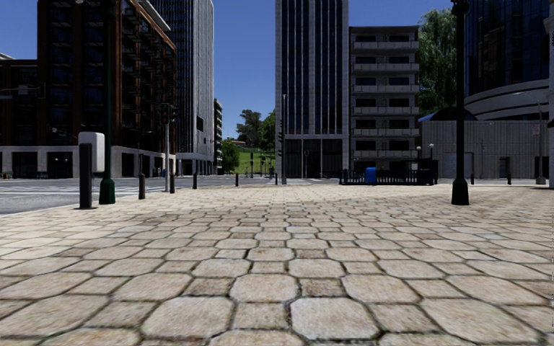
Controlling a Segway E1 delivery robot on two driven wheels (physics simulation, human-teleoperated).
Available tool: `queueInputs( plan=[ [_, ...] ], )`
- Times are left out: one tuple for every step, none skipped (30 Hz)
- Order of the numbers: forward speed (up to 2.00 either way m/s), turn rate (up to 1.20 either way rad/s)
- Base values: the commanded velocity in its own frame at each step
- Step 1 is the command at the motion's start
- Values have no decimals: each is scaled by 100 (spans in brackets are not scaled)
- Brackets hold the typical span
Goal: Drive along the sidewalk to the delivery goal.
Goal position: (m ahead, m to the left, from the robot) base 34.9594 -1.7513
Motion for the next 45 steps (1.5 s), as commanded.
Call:
queueInputs(
  plan=[
    [200, 0],
    [200, 0],
    [200, 0],
    [200, 0],
    [200, 0],
    [200, 0],
    [200, 0],
    [200, 0],
    [200, 0],
    [200, 0],
    [200, 0],
    [200, 0],
    [200, 0],
    [200, 0],
    [200, 0],
    [200, 0],
    [200, 0],
    [200, 0],
    [200, 0],
    [200, 0],
    [200, 0],
    [200, 0],
    [200, 0],
    [200, 0],
    [200, 0],
    [200, 0],
    [200, 0],
    [200, 0],
    [200, 0],
    [200, 0],
    [200, 0],
    [200, 0],
    [200, 0],
    [200, 0],
    [200, 0],
    [200, 0],
    [200, 0],
    [200, 0],
    [200, 0],
    [200, 0],
    [200, 0],
    [200, 0],
    [200, 0],
    [200, 0],
    [200, 0]
  ],
)
